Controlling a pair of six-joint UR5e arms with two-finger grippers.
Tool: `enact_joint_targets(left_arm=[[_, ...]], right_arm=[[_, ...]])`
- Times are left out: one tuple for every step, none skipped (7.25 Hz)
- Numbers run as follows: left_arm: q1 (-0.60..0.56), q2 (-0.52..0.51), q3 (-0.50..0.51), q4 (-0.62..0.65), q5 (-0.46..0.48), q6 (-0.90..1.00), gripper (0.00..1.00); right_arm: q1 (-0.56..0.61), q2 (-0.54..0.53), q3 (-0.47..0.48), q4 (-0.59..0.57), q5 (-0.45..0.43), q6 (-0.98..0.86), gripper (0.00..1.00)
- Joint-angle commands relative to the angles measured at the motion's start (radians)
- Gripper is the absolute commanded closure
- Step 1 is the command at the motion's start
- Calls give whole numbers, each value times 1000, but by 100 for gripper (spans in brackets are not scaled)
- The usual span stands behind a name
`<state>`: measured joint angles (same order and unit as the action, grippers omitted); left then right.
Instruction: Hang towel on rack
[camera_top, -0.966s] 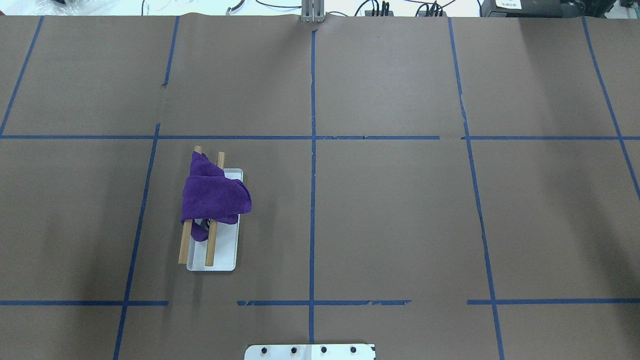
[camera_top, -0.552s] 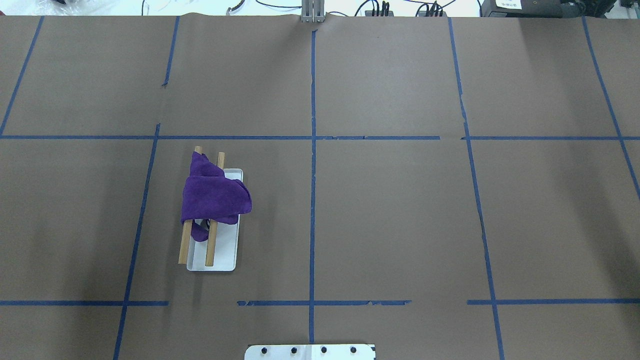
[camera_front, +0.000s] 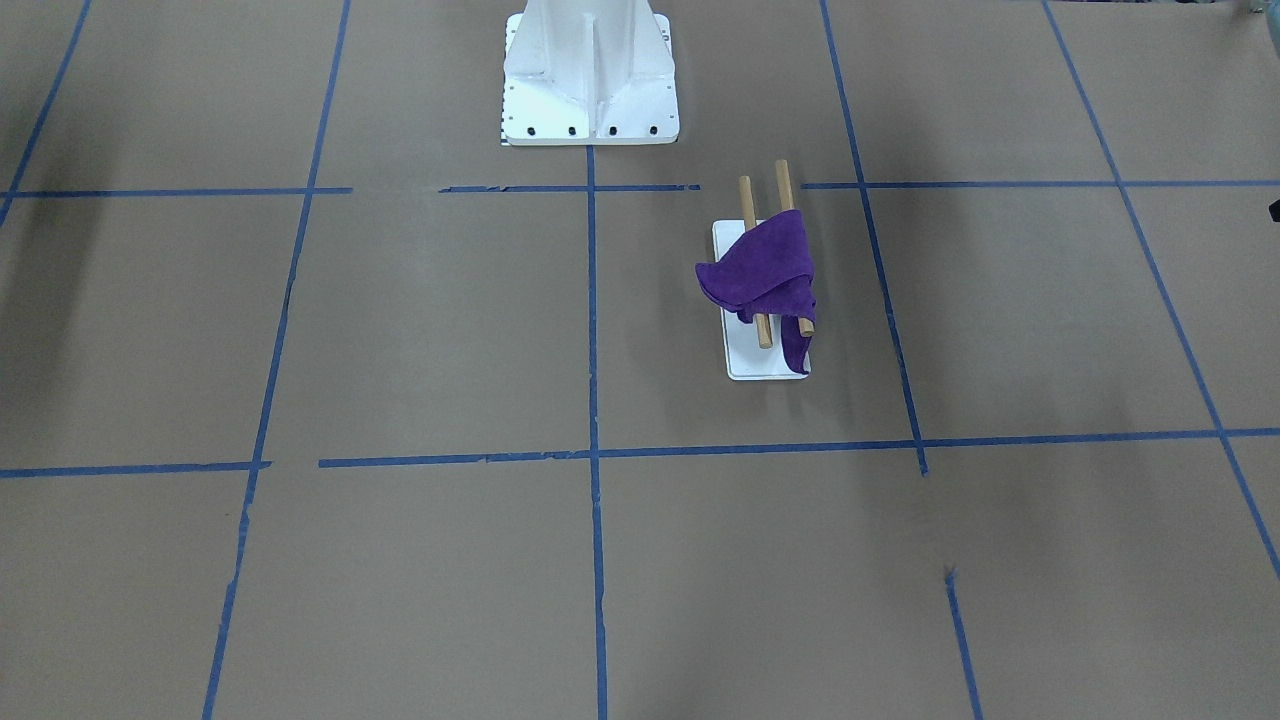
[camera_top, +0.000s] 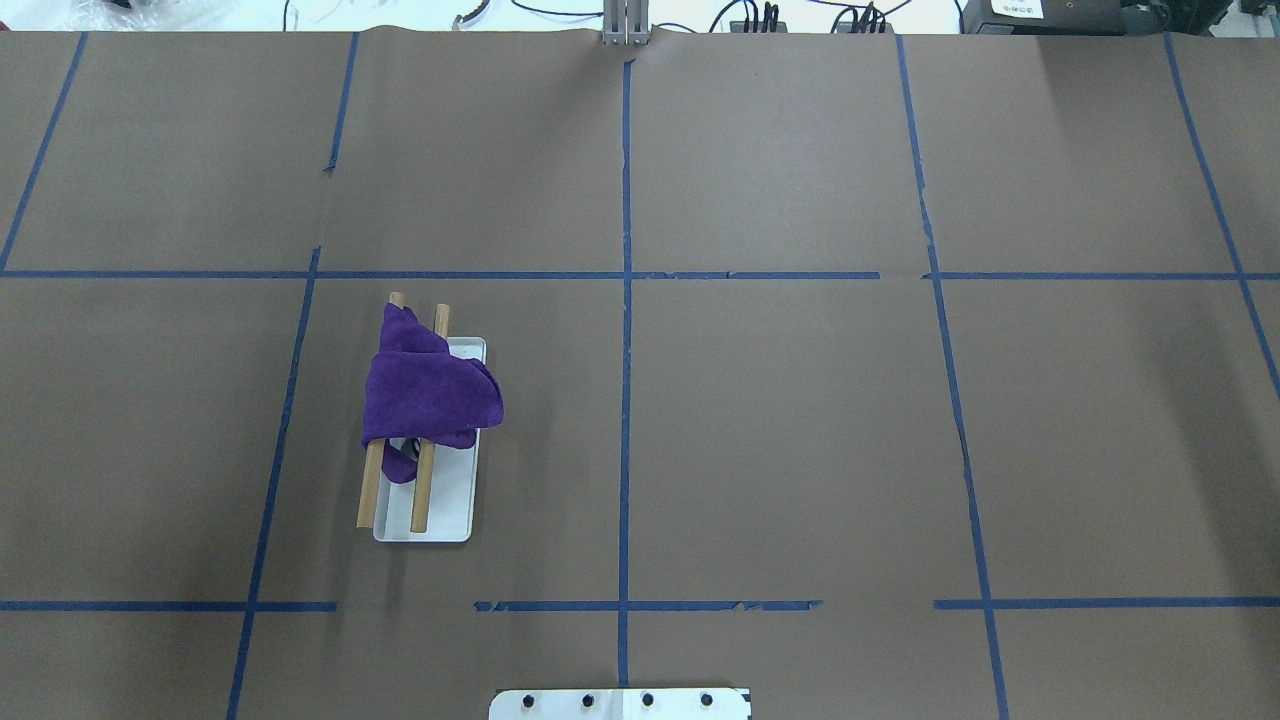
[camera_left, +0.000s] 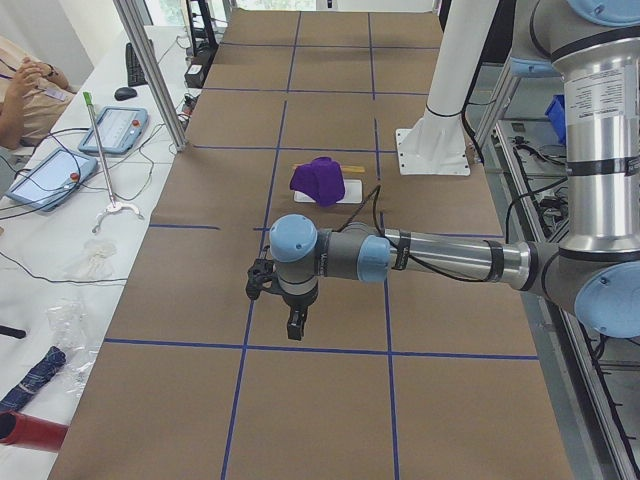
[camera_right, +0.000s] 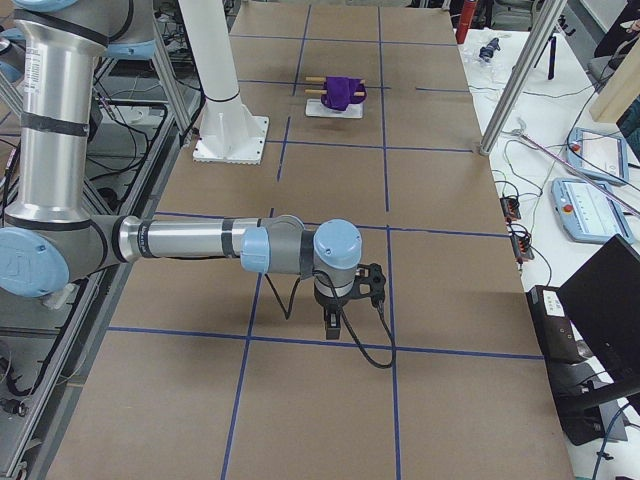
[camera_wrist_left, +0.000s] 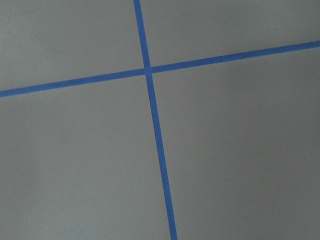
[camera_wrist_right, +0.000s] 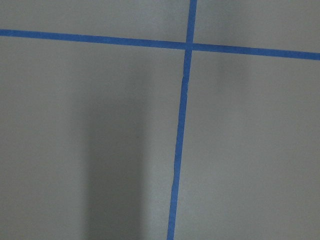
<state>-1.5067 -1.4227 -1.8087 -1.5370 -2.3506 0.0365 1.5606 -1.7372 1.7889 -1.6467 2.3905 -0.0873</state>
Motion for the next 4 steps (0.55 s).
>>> enact_joint_targets(left_arm=[[2,1,-3,8,-1,3,0],[2,2,-1,6,-4,3,0],[2,-2,-3,-12,-7,3,0],[2,2,-3,-61,-9,3,0]], right_arm=[[-5,2,-5,4,18,1,0],[-19,2,-5,8,18,1,0],[-61,10,-6,10,12,0,0],[-92,11,-5,11,9,-2,0]])
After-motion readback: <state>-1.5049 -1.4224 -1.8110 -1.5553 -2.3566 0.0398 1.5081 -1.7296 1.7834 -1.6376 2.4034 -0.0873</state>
